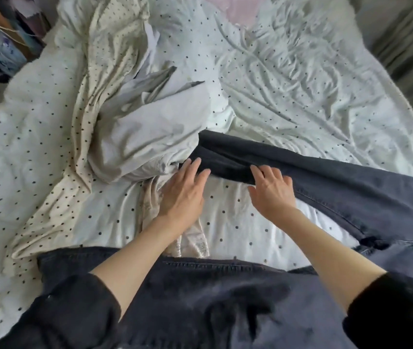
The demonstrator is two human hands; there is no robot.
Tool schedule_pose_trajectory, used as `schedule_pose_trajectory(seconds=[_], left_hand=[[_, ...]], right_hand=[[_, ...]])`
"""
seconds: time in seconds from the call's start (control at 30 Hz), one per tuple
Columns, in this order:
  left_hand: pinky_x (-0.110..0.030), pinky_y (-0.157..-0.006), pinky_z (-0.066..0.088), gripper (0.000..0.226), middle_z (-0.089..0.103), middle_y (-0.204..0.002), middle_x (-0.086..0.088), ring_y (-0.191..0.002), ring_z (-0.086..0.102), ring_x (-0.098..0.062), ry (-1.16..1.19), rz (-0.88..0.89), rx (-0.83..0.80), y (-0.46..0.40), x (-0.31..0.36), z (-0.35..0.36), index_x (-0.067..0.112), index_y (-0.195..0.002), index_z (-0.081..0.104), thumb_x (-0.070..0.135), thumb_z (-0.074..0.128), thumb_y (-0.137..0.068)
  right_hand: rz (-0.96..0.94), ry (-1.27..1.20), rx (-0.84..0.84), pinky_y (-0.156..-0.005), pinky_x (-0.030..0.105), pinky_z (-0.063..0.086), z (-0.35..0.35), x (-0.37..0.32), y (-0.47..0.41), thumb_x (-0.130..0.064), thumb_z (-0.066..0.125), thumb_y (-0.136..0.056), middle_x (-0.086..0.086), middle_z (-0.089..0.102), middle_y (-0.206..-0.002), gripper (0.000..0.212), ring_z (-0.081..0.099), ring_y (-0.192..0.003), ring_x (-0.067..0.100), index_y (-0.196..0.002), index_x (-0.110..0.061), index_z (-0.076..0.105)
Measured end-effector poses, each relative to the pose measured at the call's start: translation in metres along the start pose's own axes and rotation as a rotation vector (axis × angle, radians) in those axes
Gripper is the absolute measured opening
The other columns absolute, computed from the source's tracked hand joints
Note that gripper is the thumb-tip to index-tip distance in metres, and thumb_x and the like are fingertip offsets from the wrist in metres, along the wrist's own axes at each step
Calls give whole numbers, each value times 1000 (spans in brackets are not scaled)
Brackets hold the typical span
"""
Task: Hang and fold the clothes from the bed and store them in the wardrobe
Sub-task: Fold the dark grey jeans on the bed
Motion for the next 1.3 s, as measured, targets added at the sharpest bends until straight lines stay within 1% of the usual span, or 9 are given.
schedule_pose_trajectory(seconds=[0.13, 0.2, 0.27, 0.4, 0.57, 0.73, 1.03, 1.13, 1.3], left_hand=[[-35, -119, 4, 70, 0, -158, -10, -146, -2, -24, -129, 82, -84, -45, 12, 21, 13, -150, 11, -4, 42, -90], [-37, -119, 4, 75, 2, -158, -11, -146, 1, -25, -210, 84, -139, -55, 11, 28, 14, -150, 7, -5, 44, -88], [-39, -118, 12, 74, 19, -153, -10, -143, 15, -25, -260, 52, -147, -61, 13, 32, 14, -149, 12, 1, 51, -87], [-34, -105, 30, 44, 49, -117, -5, -112, 46, -22, -308, 57, -77, -61, 18, 26, 15, -129, 41, 1, 44, -88], [-33, -87, 35, 16, 54, -98, -7, -93, 50, -25, -231, 85, -20, -60, 17, 11, 10, -109, 54, 12, 45, -95], [-34, -76, 42, 22, 58, -95, -6, -87, 55, -24, -155, 245, -16, -38, 17, -9, 7, -106, 58, 22, 61, -90], [-22, -64, 33, 32, 54, -97, 2, -76, 51, -14, -98, 248, -75, -14, 18, -42, 11, -116, 53, 36, 47, -96], [-23, -62, 31, 31, 55, -93, 4, -74, 50, -13, -73, 220, -56, -1, 31, -45, 15, -111, 53, 41, 46, -95], [-24, -66, 33, 32, 55, -101, 6, -91, 57, -15, 2, 153, -230, 54, 53, -23, 18, -111, 51, 44, 40, -97]], right_hand=[[-57, 54, 78, -90, 38, 33, 6, -1, -27, -35, 48, -95, 6, 38, -133, 52, 40, -117, 26, -141, -17, 33], [-95, 49, 113, -82, 35, 32, 6, -2, -31, -28, 49, -95, 5, 45, -124, 36, 43, -109, 25, -129, -16, 46], [-127, 15, 140, -73, 30, 28, 3, 4, -31, -16, 47, -94, 3, 52, -110, 18, 48, -99, 23, -110, -14, 55], [-210, -15, 170, -69, 27, 28, -5, 8, -23, -8, 44, -94, 0, 56, -94, 15, 50, -84, 20, -97, -15, 57], [-235, -121, 252, -63, 30, 31, -23, 12, -5, -9, 45, -94, 3, 57, -82, 16, 50, -71, 23, -88, -11, 60], [-291, -172, 443, -46, 33, 43, -51, 24, 22, 2, 67, -78, 3, 55, -58, 15, 49, -48, 25, -68, -8, 61], [-220, -200, 587, -52, 32, 42, -99, 65, 43, 0, 66, -81, 4, 61, -66, 12, 56, -58, 28, -72, -6, 62], [-118, -237, 518, -59, 32, 39, -90, 79, 47, -5, 61, -87, 4, 64, -75, 8, 59, -70, 29, -79, -6, 63], [-104, -49, 213, -77, 30, 29, -50, 86, 63, -15, 43, -95, -5, 60, -92, 16, 55, -94, 19, -94, -16, 59]])
Point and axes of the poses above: each hand's wrist, its own y-axis away from the middle knuckle, its own z-axis out of the palm, x = y × z, the point moved 2 cm from there along -y, towards the middle knuckle
